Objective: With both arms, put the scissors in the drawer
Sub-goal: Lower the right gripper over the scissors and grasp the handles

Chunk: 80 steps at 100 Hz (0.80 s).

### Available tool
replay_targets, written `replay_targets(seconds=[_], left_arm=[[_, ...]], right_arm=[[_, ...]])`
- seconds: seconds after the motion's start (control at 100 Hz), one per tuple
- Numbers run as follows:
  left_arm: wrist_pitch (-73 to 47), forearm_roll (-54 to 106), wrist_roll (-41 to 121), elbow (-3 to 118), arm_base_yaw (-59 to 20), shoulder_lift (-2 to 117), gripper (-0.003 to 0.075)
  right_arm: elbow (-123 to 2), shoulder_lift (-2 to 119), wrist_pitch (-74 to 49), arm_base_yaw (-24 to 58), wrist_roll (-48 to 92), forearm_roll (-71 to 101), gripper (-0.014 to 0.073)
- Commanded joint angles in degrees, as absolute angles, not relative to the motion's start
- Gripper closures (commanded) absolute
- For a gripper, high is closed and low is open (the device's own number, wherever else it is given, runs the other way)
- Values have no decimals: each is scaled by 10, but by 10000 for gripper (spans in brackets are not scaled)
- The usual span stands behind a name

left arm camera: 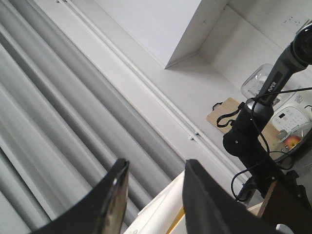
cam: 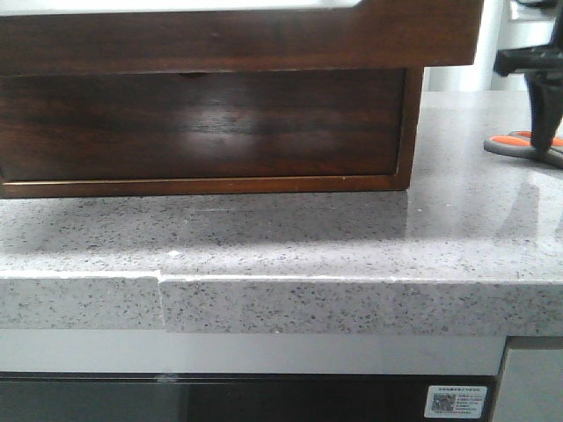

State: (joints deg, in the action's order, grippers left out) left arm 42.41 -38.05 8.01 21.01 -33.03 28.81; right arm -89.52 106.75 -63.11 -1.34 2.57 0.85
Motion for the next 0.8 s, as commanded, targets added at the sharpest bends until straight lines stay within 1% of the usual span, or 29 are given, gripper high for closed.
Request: replay_targets(seconds=[0.0,0.79], left_arm=[[448,-352,72,226,-335,291,466],[450,-352,72,226,-335,291,466]], right_arm=[[-913,1042,-628,-13,35,8,251],[-913,1060,-639,-13,36,8,259]])
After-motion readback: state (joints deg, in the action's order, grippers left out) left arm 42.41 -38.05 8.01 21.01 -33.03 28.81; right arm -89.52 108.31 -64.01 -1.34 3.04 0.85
